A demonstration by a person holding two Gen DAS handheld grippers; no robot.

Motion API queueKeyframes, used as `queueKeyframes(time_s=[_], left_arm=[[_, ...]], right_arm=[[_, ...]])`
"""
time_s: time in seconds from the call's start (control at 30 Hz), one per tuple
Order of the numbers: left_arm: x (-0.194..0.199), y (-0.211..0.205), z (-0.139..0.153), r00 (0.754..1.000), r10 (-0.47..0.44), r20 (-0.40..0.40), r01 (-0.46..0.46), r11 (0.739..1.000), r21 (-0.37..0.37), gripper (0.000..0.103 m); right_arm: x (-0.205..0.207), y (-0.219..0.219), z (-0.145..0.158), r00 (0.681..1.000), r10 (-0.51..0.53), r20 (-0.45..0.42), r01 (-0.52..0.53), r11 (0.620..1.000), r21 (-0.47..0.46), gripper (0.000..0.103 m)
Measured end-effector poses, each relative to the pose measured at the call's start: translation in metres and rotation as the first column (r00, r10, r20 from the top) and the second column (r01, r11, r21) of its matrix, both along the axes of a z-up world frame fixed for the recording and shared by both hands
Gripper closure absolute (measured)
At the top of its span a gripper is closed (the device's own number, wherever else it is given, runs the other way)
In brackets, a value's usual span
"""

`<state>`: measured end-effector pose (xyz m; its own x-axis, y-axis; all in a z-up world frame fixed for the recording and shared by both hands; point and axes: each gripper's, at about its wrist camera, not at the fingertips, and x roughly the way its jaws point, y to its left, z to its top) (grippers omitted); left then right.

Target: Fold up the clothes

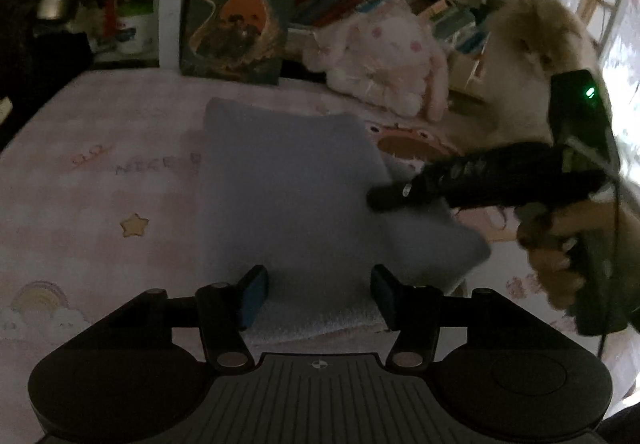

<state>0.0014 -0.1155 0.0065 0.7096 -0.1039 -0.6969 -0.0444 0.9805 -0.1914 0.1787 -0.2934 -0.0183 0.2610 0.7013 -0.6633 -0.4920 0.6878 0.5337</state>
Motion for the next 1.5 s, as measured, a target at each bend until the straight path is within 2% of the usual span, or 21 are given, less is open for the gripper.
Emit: queueKeyframes(time_s=[0.1,0.2,0.33,0.4,0.47,0.5,0.53,0.6,0.67,0.73,0.8,0.9,1.0,1.1,1.23,1.27,1.3,1.33,1.37,1.43,1.5], left_arm=[[-0.008,0.004,0.012,1.000,0.002,0.026,-0.002,1.000,-0.001,0.046],[-0.016,0.015,0.026,0.997,0.026,0.078,-0.025,1.000,-0.013,0.046],[-0.008,0.017,0.026,0.997,0.016,0.077,-0.016,1.000,0.006,0.048],[-0.001,0.011,0.023,0.997,-0.012,0.072,0.011,1.000,0.016,0.048],[0.005,0.005,0.018,0.997,-0.045,0.056,0.043,0.999,0.020,0.048],[0.009,0.001,0.013,0.997,-0.060,0.038,0.059,0.998,0.023,0.048],[0.012,-0.002,0.008,0.998,-0.068,0.017,0.068,0.997,0.028,0.048],[0.013,-0.004,-0.002,0.998,-0.062,-0.013,0.063,0.997,0.039,0.048],[0.012,-0.001,-0.006,0.999,-0.050,-0.004,0.050,0.999,0.005,0.047],[0.010,0.002,-0.009,0.999,-0.037,0.003,0.038,0.999,-0.029,0.045],[0.012,0.002,-0.012,1.000,-0.029,-0.007,0.029,0.999,-0.038,0.045],[0.013,-0.003,-0.015,0.999,-0.043,-0.015,0.042,0.999,-0.018,0.045],[0.013,-0.006,-0.016,0.998,-0.053,-0.017,0.053,0.999,-0.001,0.045],[0.013,-0.008,-0.015,0.998,-0.059,-0.017,0.059,0.998,0.015,0.045],[0.012,-0.010,-0.015,0.998,-0.064,-0.018,0.065,0.997,0.030,0.044],[0.012,-0.010,-0.015,0.998,-0.064,-0.018,0.064,0.997,0.030,0.044],[0.012,-0.009,-0.015,0.998,-0.063,-0.019,0.063,0.998,0.028,0.044],[0.012,-0.008,-0.015,0.998,-0.062,-0.019,0.062,0.998,0.025,0.044],[0.012,-0.008,-0.015,0.998,-0.060,-0.019,0.061,0.998,0.021,0.044],[0.012,-0.006,-0.014,0.998,-0.055,-0.017,0.055,0.998,0.008,0.044],[0.012,-0.003,-0.014,0.999,-0.049,-0.017,0.049,0.999,-0.014,0.044]], right_arm=[[-0.008,-0.017,0.017,0.997,-0.057,0.050,0.056,0.998,0.032,0.053],[-0.020,-0.031,0.037,0.987,-0.099,0.124,0.094,0.995,0.042,0.051],[-0.028,-0.019,0.043,0.999,0.008,0.034,-0.011,0.995,0.101,0.051],[-0.030,-0.008,0.036,0.999,0.037,-0.023,-0.034,0.994,0.100,0.052],[-0.031,0.006,0.026,0.998,0.042,-0.042,-0.040,0.998,0.042,0.059],[-0.031,0.012,0.019,0.998,0.048,-0.038,-0.048,0.999,0.003,0.068],[-0.031,0.016,0.012,0.998,0.055,-0.041,-0.056,0.998,-0.022,0.082],[-0.032,0.008,0.007,0.996,0.056,-0.062,-0.055,0.998,0.028,0.088],[-0.038,-0.013,0.013,0.996,0.060,-0.059,-0.049,0.984,0.172,0.091],[-0.043,-0.035,0.019,0.995,0.076,-0.065,-0.051,0.942,0.332,0.091],[-0.044,-0.040,0.012,0.995,0.043,-0.089,-0.012,0.947,0.322,0.091],[-0.038,-0.035,-0.017,0.991,-0.022,-0.131,0.042,0.988,0.150,0.091],[-0.036,-0.038,-0.024,0.986,-0.048,-0.159,0.073,0.984,0.161,0.091],[-0.038,-0.031,-0.018,0.991,-0.037,-0.131,0.054,0.990,0.130,0.090],[-0.036,-0.021,-0.009,0.994,-0.026,-0.108,0.040,0.991,0.128,0.065],[-0.037,-0.017,-0.007,0.995,-0.020,-0.096,0.032,0.992,0.123,0.062],[-0.037,-0.014,-0.005,0.997,-0.016,-0.079,0.024,0.994,0.103,0.062],[-0.035,-0.012,-0.003,0.998,-0.013,-0.060,0.018,0.997,0.078,0.072],[-0.038,-0.011,0.002,1.000,-0.005,-0.020,0.007,0.997,0.077,0.092],[-0.048,-0.013,0.017,0.996,0.013,0.087,-0.022,0.994,0.103,0.092],[-0.064,-0.012,0.029,0.973,0.064,0.223,-0.086,0.992,0.093,0.092]])
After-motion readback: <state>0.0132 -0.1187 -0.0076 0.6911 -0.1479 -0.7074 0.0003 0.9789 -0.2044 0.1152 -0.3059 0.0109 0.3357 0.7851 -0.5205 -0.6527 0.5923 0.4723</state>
